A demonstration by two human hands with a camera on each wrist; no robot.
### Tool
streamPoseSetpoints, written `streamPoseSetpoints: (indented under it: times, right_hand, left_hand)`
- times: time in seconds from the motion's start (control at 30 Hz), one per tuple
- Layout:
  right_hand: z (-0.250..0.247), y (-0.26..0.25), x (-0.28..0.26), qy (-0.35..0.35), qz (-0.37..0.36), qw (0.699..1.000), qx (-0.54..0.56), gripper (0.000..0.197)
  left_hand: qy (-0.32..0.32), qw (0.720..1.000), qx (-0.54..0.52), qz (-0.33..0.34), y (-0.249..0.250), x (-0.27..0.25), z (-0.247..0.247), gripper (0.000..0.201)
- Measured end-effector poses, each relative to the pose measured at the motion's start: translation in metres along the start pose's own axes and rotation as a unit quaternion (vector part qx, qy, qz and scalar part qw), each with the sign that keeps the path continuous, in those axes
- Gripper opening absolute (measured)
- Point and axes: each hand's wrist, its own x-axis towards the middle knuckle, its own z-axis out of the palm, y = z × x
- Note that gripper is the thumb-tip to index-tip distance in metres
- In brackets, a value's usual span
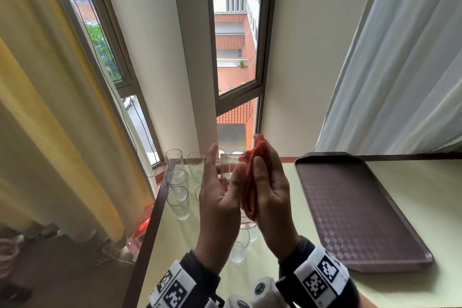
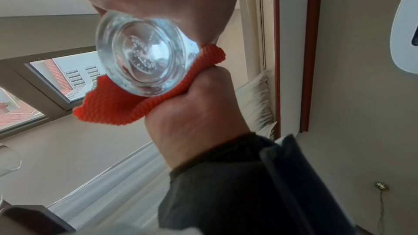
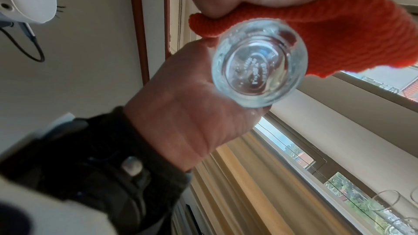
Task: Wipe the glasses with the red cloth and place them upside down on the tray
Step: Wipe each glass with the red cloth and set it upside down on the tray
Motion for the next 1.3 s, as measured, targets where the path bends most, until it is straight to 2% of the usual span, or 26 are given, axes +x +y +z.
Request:
streamPoseSetpoints:
  times: [0.1,0.2,0.33,0.4,0.47,0.6,0.77,0.87,0.97,1.03,1.1,1.23,1.3]
  right_hand:
    - [0.002,-0.004,0.001,-0.011,0.002,1.000,-0.012,0.057]
    - [0.000,-0.003,0.003,-0.019,0.000,1.000,0.004,0.056]
    - [-0.010,-0.006,0.002,-0.014,0.046,0.996,0.068,0.029]
    - [-0.016,-0.002,0.001,-0.020,0.068,0.994,0.085,0.030]
    - [-0.018,0.000,0.000,-0.023,0.107,0.989,0.103,0.033]
    - [-0.021,0.003,-0.007,-0.014,0.199,0.968,0.151,0.039]
    - [-0.027,0.005,-0.007,-0.002,0.323,0.919,0.224,0.056]
    - [-0.033,0.002,-0.003,0.000,0.341,0.899,0.276,0.057]
    - [-0.036,0.000,0.002,0.016,0.325,0.902,0.282,0.042]
    - [-0.038,0.005,0.001,0.047,0.294,0.925,0.237,0.036]
    - [-0.038,0.006,-0.002,0.058,0.249,0.949,0.182,0.041]
    - [-0.029,-0.003,-0.008,0.041,0.120,0.990,0.061,0.032]
    - [-0.026,-0.007,-0.010,0.028,0.027,0.998,-0.043,0.040]
  left_hand:
    - [0.001,1.000,-0.006,-0.007,0.001,0.000,0.003,0.049]
    - [-0.026,0.999,-0.009,-0.020,0.002,0.001,0.003,0.061]
    - [-0.059,0.996,0.051,-0.035,0.008,0.004,-0.005,0.087]
    - [-0.063,0.995,0.049,-0.055,0.012,0.006,-0.008,0.083]
    - [-0.064,0.994,0.004,-0.084,0.014,0.009,-0.010,0.073]
    - [-0.047,0.995,-0.033,-0.080,0.022,0.014,-0.015,0.075]
    - [-0.040,0.997,-0.038,-0.063,0.028,0.011,-0.017,0.078]
    - [-0.034,0.997,-0.037,-0.064,0.018,0.006,-0.018,0.072]
    - [-0.052,0.996,-0.032,-0.072,0.011,0.000,-0.023,0.076]
    - [-0.064,0.995,-0.014,-0.069,0.008,-0.002,-0.028,0.078]
    - [-0.082,0.993,-0.004,-0.079,0.006,-0.002,-0.032,0.080]
    - [-0.111,0.987,-0.015,-0.115,0.009,-0.003,-0.032,0.067]
    - [-0.102,0.985,-0.022,-0.140,0.013,-0.002,-0.030,0.065]
